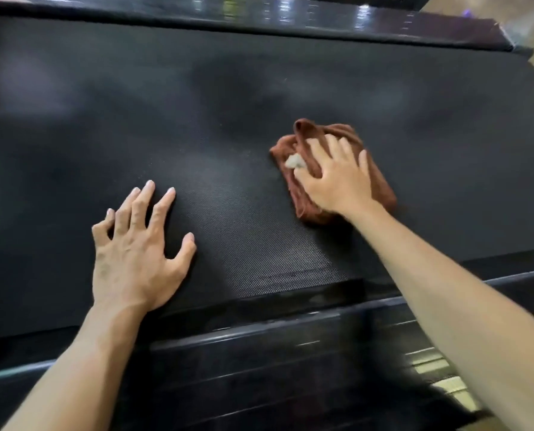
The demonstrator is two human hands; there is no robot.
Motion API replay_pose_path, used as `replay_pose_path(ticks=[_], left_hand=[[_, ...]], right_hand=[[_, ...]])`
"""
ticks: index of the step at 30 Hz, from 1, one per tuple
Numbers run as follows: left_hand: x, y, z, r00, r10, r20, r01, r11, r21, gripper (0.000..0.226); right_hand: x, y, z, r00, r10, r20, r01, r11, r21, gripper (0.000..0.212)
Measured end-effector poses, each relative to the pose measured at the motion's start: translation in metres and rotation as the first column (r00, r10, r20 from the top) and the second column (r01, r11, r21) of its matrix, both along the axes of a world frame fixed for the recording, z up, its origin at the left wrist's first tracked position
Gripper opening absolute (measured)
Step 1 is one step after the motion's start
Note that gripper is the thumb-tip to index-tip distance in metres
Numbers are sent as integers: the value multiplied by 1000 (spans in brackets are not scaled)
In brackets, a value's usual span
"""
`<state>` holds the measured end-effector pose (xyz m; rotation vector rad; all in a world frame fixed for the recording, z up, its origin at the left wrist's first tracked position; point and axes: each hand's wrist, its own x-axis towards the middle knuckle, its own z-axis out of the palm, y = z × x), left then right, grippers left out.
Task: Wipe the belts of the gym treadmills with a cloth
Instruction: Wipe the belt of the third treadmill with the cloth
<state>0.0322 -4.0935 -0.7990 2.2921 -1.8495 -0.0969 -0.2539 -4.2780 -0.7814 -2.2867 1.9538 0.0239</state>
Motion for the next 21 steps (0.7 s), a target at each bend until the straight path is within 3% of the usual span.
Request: replay_pose_path(ticks=[3, 5, 11, 16, 18, 21], left_hand=[[0, -1, 1, 1000, -6, 6, 5, 1000, 6, 80], [1, -1, 0, 1000, -5, 8, 5, 1000, 8, 81], [2, -1, -1, 1000, -2, 4, 2, 1000, 17, 80], [1, -2, 0, 1000, -1, 11, 0, 1000, 23, 81], [1, -2, 0, 1000, -2, 3, 2, 1000, 23, 81], [0, -1, 0, 1000, -9, 6, 9, 1000, 15, 80]], right_hand=[[22, -59, 10, 986, -161, 36, 159, 985, 63, 85], [52, -91, 15, 987, -150, 61, 145, 986, 87, 89], [130, -84, 17, 978, 202, 56, -206, 975, 79, 89], [69, -12, 3, 903, 405, 144, -411, 912, 10, 88], [33, -13, -1, 925, 359, 121, -362, 932, 3, 86], [13, -44, 3, 992, 91, 89, -94, 995, 25, 83]])
